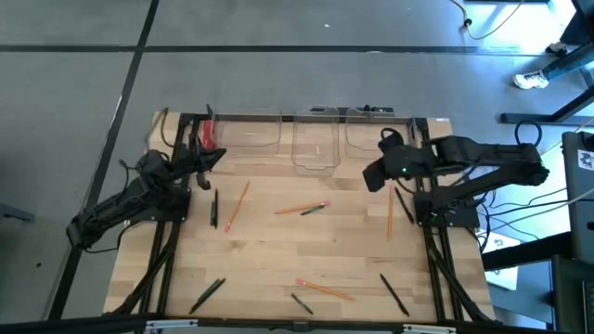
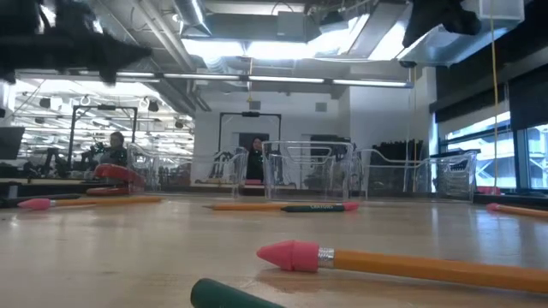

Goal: Sort crayons/erasers/pens/pencils in bins
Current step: Put the orange pencil into the right transparent bin

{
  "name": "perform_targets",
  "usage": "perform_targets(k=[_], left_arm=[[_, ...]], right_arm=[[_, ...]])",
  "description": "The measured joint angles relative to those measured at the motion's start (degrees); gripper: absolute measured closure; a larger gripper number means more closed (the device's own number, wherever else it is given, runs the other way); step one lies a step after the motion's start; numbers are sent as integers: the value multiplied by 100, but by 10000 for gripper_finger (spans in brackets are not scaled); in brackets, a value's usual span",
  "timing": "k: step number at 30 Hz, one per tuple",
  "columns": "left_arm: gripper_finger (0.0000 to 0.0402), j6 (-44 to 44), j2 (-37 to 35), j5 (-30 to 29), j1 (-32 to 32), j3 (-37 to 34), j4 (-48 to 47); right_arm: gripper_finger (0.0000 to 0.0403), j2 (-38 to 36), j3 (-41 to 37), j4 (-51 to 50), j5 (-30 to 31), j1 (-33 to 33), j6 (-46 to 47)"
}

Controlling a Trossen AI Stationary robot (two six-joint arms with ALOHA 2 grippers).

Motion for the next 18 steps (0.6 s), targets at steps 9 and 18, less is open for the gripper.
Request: perform_targets(k=[9,18], left_arm=[[401,1460,1565,-643,-316,2618,-2764],[401,1717,3127,-1247,-746,3998,-3564]], right_arm=[[397,176,98,-1467,-1081,-2,1626],[396,177,-74,-1727,-1300,-2,2179]])
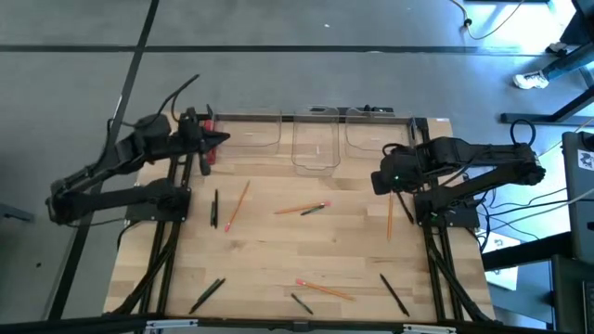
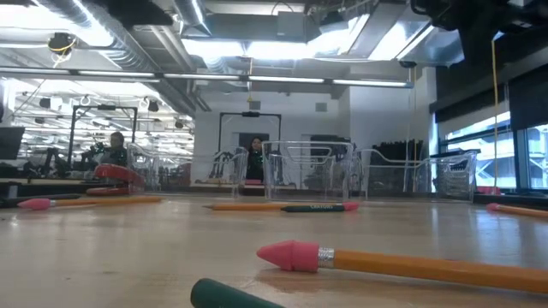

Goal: Sort crayons/erasers/pens/pencils in bins
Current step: Put the orange pencil into the right transparent bin

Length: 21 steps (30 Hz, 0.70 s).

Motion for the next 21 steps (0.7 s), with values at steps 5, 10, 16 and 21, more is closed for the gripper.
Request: perform_targets(k=[5,10,16,21], left_arm=[[401,650,384,0,-353,278,-13],[401,666,535,0,-590,307,-58],[401,665,563,-49,-777,307,-87],[401,667,563,-262,-939,307,-88]], right_arm=[[395,0,0,42,-33,0,-657],[395,0,-2,15,-40,0,-556],[371,0,-4,-219,-125,-157,-98],[315,0,-9,-257,-141,-377,-79]])
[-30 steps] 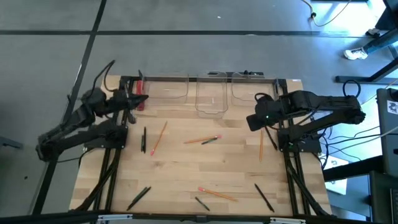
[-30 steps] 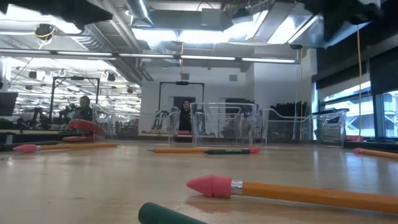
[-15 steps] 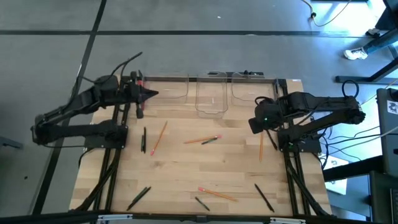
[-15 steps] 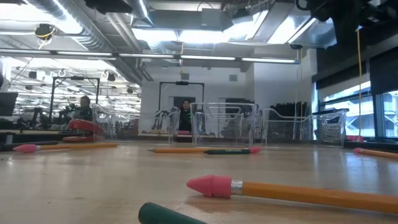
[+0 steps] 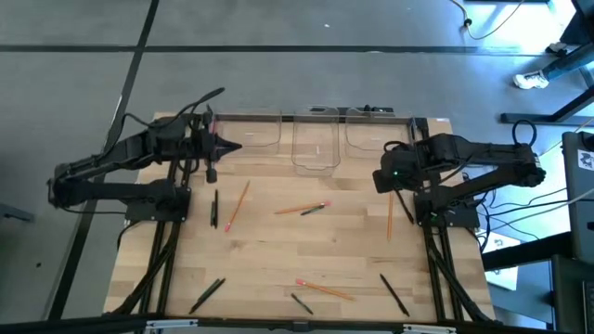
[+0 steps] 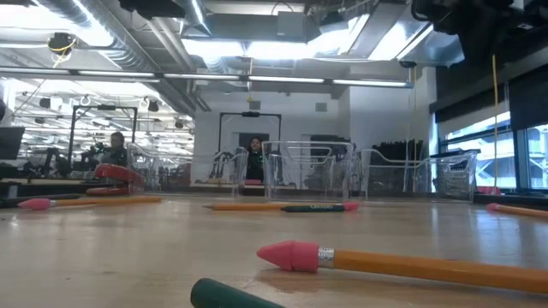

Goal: Sort crayons/erasers/pens/pencils in bins
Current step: Put the orange pencil into the right transparent bin

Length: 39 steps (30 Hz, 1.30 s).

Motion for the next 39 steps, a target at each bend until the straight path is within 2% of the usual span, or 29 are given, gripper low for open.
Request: perform_targets(k=[4,10,17,28,32,39], left_arm=[[401,8,39,-120,-127,0,31],[401,8,123,-334,-371,0,103],[401,-6,422,-391,-611,199,432],[401,294,1595,-473,-750,1389,-184],[401,300,1812,-467,-750,1500,-187],[401,303,1871,-462,-750,1508,-186]], right_arm=[[270,-5,-273,31,-134,-222,-152],[234,1,-1364,592,-549,-458,-318],[229,-2,-2315,1509,-760,-737,-229],[229,0,-3252,2355,-542,-1310,-141],[229,0,-3423,2545,-332,-1610,-143],[229,0,-3784,3298,-341,-2022,-279]])
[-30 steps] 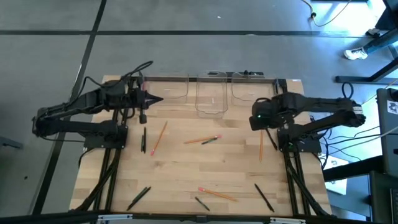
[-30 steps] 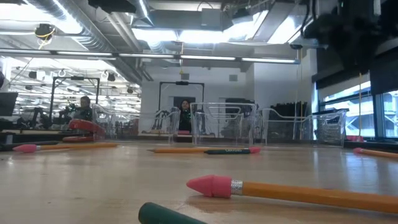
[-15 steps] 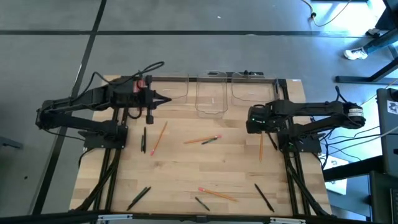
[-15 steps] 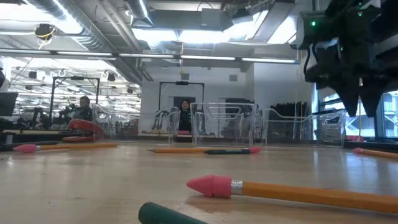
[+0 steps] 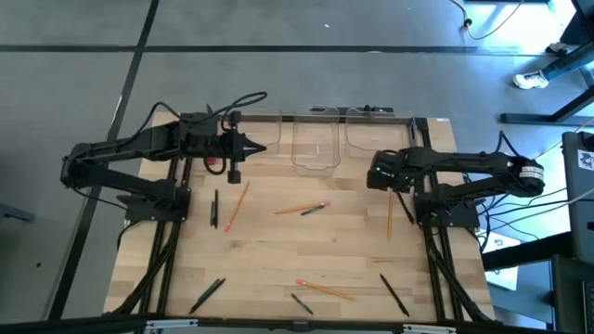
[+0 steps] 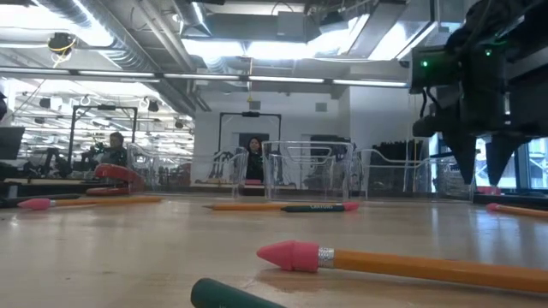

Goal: Sort crayons/erasers/pens/pencils in bins
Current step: Put the orange pencil into the right transparent bin

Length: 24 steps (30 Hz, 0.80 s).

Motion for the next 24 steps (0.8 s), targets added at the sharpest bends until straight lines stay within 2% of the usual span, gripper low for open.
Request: perform_targets(k=[9,24], left_arm=[[401,-2,-13,2,0,0,0],[401,-2,-13,2,0,0,0]], right_arm=[[229,0,-402,195,-2,-219,-11],[229,0,-428,324,88,-239,-22]])
